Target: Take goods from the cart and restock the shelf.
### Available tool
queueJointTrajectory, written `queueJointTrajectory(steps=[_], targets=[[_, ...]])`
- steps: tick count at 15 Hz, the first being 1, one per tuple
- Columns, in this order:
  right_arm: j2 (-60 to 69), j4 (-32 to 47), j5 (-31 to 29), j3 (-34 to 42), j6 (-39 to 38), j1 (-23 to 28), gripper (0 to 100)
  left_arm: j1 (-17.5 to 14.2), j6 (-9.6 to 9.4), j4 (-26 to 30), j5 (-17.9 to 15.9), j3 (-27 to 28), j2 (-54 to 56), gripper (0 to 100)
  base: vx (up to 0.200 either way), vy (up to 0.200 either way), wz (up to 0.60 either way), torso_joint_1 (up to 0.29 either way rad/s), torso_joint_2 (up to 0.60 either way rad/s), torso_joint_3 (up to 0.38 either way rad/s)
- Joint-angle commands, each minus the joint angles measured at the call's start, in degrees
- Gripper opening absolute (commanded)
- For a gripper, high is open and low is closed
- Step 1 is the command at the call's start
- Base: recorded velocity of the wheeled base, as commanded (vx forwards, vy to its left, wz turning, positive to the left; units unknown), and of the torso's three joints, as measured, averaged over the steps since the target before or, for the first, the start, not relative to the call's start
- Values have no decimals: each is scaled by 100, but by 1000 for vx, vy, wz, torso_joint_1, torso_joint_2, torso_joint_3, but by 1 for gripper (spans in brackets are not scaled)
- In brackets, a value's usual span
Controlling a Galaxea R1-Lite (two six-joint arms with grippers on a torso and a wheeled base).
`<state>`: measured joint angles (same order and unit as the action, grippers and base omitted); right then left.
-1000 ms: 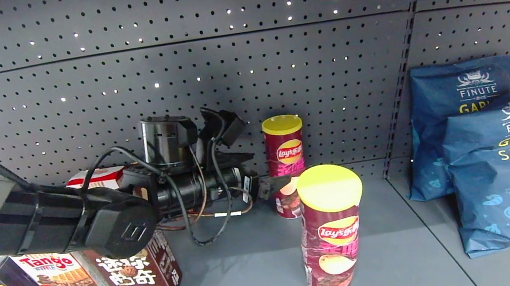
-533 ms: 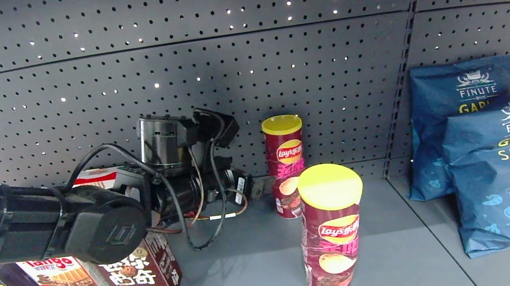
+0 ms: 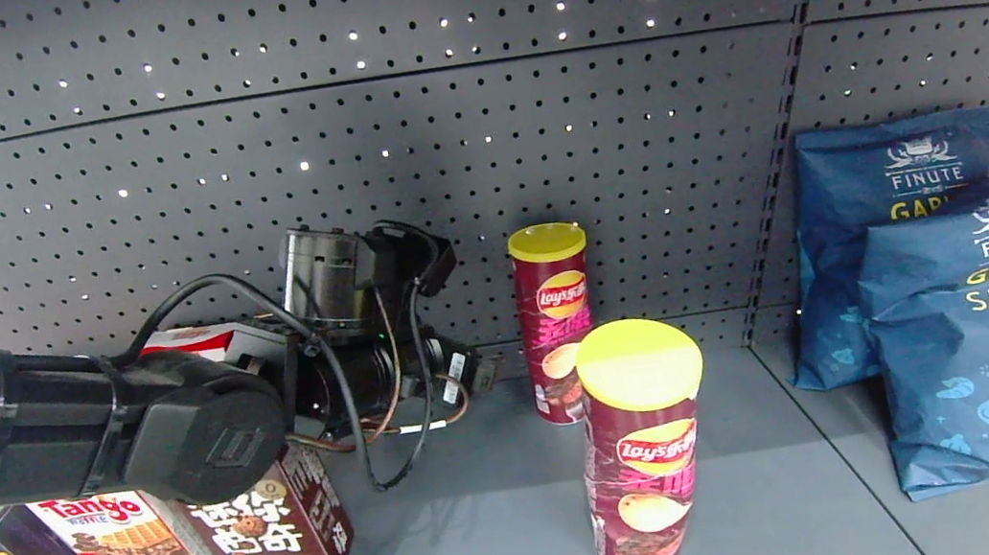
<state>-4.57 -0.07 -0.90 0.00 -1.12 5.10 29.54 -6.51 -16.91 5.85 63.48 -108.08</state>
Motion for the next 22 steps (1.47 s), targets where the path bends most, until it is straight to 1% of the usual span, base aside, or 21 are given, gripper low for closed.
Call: queueJointTrajectory(steps=[1, 4, 6, 15, 22], targets=[[-9, -1, -6, 0, -2, 0, 100, 17, 9, 3, 39, 33, -161, 100, 0, 0, 0, 0, 0, 0], [-9, -1, -6, 0, -2, 0, 100, 17, 18, 3, 162, 147, -363, 100, 0, 0, 0, 0, 0, 0], [-9, -1, 2, 0, -2, 0, 100, 17, 27, 3, 162, 297, -512, 100, 0, 0, 0, 0, 0, 0], [-9, -1, 2, 0, -2, 0, 100, 26, 45, 3, 162, 666, -881, 100, 0, 0, 0, 0, 0, 0], [-9, -1, 2, 0, -2, 0, 100, 35, 45, 3, 162, 754, -1039, 100, 0, 0, 0, 0, 0, 0]])
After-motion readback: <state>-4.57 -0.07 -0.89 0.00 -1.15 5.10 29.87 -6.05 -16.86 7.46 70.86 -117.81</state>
